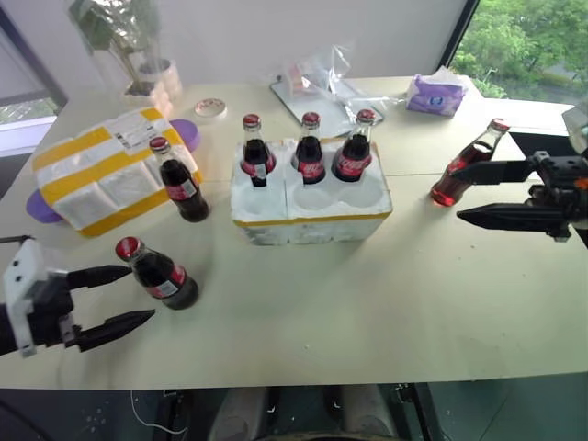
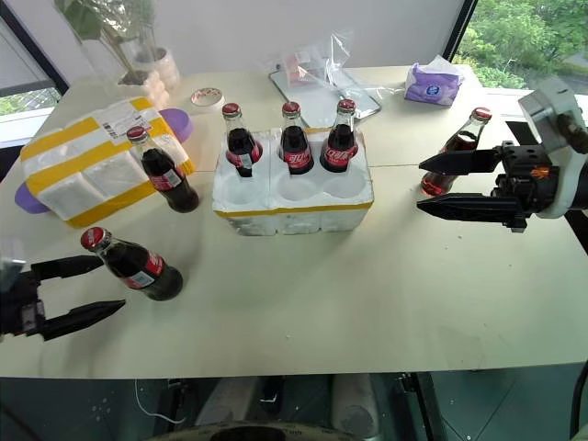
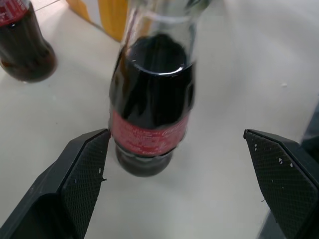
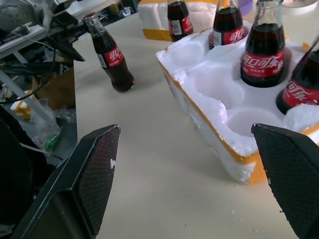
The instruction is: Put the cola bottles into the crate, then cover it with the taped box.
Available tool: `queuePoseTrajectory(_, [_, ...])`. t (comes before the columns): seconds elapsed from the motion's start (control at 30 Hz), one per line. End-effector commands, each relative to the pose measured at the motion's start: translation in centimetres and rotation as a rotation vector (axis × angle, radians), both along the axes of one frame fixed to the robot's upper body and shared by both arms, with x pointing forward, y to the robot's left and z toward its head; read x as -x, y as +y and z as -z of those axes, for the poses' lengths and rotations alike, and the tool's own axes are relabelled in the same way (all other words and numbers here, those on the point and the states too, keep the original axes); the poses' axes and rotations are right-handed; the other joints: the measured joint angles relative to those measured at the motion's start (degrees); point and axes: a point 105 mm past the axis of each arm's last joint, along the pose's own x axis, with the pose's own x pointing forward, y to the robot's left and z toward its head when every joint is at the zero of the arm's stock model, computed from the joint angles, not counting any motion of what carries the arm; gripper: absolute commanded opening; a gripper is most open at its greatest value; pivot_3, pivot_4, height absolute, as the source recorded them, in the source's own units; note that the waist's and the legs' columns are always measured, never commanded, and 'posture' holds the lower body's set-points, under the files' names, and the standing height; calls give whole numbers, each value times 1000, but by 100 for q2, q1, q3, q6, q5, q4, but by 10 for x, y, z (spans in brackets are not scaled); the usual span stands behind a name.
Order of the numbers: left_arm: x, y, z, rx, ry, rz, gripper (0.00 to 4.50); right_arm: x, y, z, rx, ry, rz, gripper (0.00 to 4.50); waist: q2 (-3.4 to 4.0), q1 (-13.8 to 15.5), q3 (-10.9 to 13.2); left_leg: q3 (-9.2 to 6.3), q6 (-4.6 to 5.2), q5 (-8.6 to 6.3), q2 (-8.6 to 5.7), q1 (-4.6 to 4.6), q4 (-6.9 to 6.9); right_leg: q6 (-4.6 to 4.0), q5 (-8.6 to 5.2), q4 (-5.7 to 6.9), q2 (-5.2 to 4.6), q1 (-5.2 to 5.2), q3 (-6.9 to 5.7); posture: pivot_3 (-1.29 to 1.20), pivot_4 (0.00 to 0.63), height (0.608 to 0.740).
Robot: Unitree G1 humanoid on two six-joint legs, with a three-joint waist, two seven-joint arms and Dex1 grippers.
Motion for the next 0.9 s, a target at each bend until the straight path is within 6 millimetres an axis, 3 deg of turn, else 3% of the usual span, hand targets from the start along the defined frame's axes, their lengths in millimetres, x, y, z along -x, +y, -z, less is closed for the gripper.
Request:
queuePoseTrajectory(0.03, [-15, -3, -2, 2, -67, -7, 4500, 8, 6, -18, 0, -56, -30, 4332, 1, 20, 0, 1, 0, 0, -1, 0, 1, 0, 0, 0, 0, 0, 0, 0, 150, 738])
queuePoseTrajectory(0.57, [-37, -13, 19, 52, -22, 6, 4500, 15, 17, -24, -22, -71, -34, 4332, -2, 91, 0, 0, 2, 1, 0, -1, 1, 3, 2, 2, 3, -3, -1, 0, 150, 738])
queuePoseTrajectory(0.67, [-39, -16, 18, 67, -25, 19, 3667, 16, 18, -22, -17, -70, -36, 4500, -2, 93, 0, 0, 2, 1, 0, -1, 1, 3, 2, 3, 3, -3, -1, 0, 150, 738])
queuePoseTrajectory(0.73, [-39, -19, 17, 61, -23, 32, 2739, 18, 19, -20, -14, -68, -40, 4500, -2, 92, 0, 0, 2, 1, 0, -1, 1, 3, 2, 3, 4, -3, -1, 0, 150, 738])
queuePoseTrajectory(0.9, [-38, -28, 3, 66, -12, 99, 2709, 20, 21, -16, -13, -67, -40, 4500, -3, 99, 0, 0, 13, 8, 0, -1, 2, 4, 3, 3, 4, -2, -1, 0, 150, 738])
